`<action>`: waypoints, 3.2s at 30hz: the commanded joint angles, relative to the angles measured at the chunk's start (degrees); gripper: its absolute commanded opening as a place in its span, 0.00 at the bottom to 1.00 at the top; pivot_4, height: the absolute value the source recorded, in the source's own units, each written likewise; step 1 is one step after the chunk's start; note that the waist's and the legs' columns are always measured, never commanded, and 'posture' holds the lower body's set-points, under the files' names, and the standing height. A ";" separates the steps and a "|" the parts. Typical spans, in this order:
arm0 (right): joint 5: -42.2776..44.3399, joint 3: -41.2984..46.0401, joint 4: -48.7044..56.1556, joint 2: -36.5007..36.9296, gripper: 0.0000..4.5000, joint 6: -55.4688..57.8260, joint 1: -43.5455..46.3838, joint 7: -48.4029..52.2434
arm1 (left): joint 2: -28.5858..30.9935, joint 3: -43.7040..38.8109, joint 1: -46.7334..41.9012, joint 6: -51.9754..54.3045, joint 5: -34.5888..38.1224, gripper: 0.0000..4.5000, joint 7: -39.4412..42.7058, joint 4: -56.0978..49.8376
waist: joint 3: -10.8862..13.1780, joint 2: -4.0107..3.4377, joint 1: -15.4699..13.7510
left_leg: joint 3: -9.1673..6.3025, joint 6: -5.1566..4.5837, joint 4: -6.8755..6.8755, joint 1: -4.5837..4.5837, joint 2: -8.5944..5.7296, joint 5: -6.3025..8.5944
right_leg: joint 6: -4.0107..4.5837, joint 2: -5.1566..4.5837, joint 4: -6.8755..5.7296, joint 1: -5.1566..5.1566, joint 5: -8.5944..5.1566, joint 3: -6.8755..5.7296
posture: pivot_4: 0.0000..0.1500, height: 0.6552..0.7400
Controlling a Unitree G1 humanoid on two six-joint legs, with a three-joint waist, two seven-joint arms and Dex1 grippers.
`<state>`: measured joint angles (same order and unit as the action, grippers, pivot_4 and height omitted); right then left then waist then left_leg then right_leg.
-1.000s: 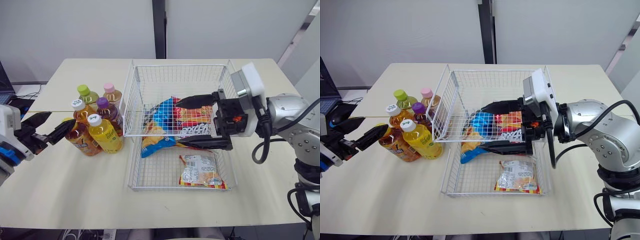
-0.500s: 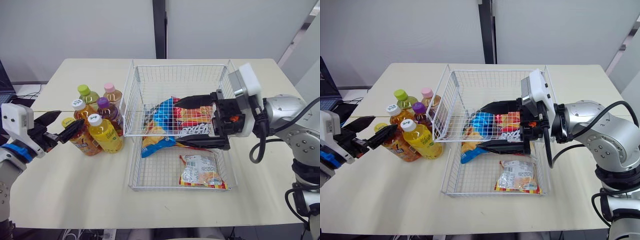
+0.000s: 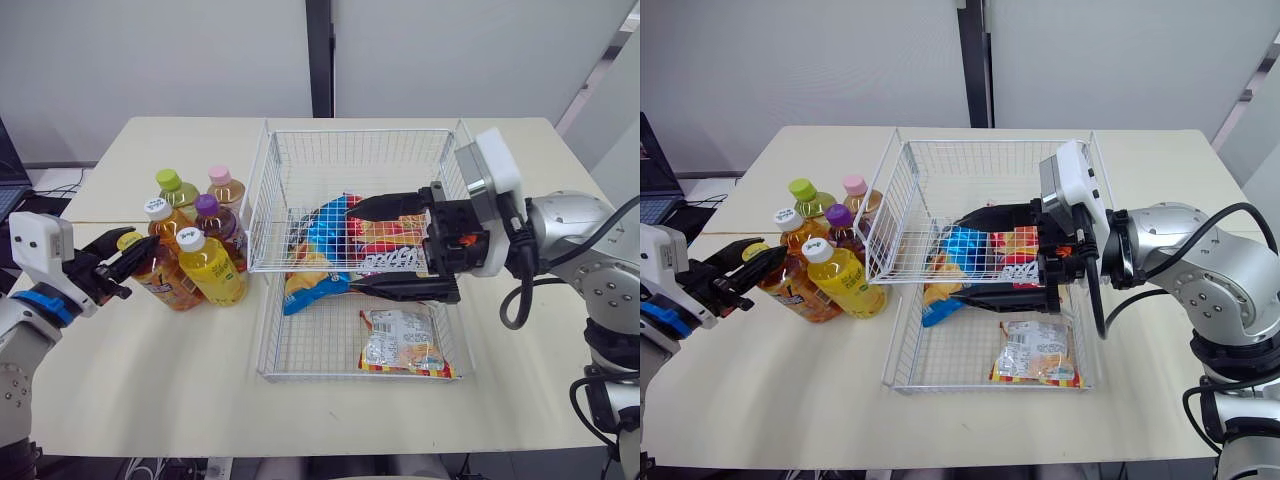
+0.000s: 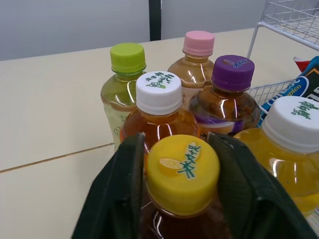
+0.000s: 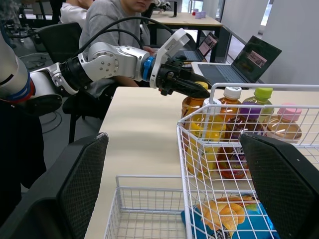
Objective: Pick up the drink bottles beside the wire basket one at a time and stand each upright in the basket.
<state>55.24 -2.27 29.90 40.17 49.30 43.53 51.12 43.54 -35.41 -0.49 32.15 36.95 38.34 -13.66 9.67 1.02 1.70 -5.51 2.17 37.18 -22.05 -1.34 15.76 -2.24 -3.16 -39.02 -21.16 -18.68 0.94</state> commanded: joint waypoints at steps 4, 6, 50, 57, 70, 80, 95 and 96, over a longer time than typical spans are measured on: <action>0.99 2.02 1.41 -0.03 1.00 -0.51 1.52 -0.70 | 0.13 0.38 0.01 0.17 0.66 0.30 0.36 -0.80 | 0.00 0.00 0.00 | 0.00 0.00 0.00 0.00 0.00 0.00 | 0.00 0.00 0.00 0.00 0.00 0.00 | 1.00 1.00; 1.09 2.04 1.44 -0.07 1.00 -0.49 1.55 -0.86 | 0.32 -0.03 0.05 0.64 1.43 0.30 0.53 -1.38 | 0.00 0.00 -0.01 | 0.00 0.00 0.00 0.00 0.00 0.00 | 0.00 0.00 0.00 0.00 0.00 0.00 | 1.00 1.00; -7.95 0.61 -2.44 -3.50 1.00 -4.97 2.57 -1.23 | 37.10 20.88 -58.14 17.78 15.27 0.30 23.86 23.87 | 0.58 0.60 0.08 | 0.16 0.12 0.05 -0.50 0.00 -0.08 | -0.02 0.38 -0.20 -0.51 -0.01 -0.19 | 1.00 1.00; -11.35 1.14 -1.79 -1.60 1.00 -5.94 1.52 -2.24 | 23.97 34.56 -84.09 19.22 5.29 0.30 30.70 34.21 | 0.68 0.72 0.38 | 0.05 0.23 0.94 -1.11 -0.03 -0.16 | -0.05 0.52 -0.95 -1.07 -0.03 -0.15 | 1.00 1.00; -9.76 4.65 0.08 0.22 1.00 -4.34 1.70 -4.42 | 4.28 39.25 -95.31 14.91 -3.40 0.30 40.10 45.08 | 0.72 0.67 1.77 | 0.03 0.38 0.91 -1.10 0.01 -0.25 | -0.04 0.53 -1.03 -1.14 -0.03 -0.08 | 1.00 1.00; -12.27 6.47 -1.79 2.07 1.00 -4.65 2.07 -7.83 | -9.93 38.39 -96.98 8.78 -7.23 0.30 37.99 48.77 | 0.72 0.67 1.56 | 0.04 0.39 0.96 -1.15 -0.04 -0.25 | -0.05 0.47 -1.04 -1.14 -0.03 -0.08 | 1.00 1.00; 9.93 29.87 -2.78 24.62 1.00 12.01 0.88 -6.85 | -15.83 38.12 -98.66 -2.53 -14.15 0.30 40.66 60.49 | 1.14 0.03 1.35 | 0.22 0.16 1.03 -1.30 -0.19 -0.18 | -0.09 0.28 -1.07 -1.19 -0.01 -0.07 | 1.00 1.00; 10.08 31.21 -2.50 25.38 1.00 12.21 -0.70 -6.62 | -16.48 38.22 -98.72 -3.46 -14.61 0.30 40.40 61.14 | 1.14 0.03 1.20 | 0.25 0.15 1.04 -1.30 -0.20 -0.18 | -0.11 0.27 -1.07 -1.19 0.00 -0.05 | 1.00 1.00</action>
<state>64.23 25.44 26.28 64.16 61.24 43.30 44.66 27.31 5.05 -95.84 31.13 22.27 78.50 48.10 10.81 1.05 2.91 -5.27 2.30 38.22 -23.35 -1.55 15.57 -2.36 -2.90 -40.09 -22.34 -18.68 0.87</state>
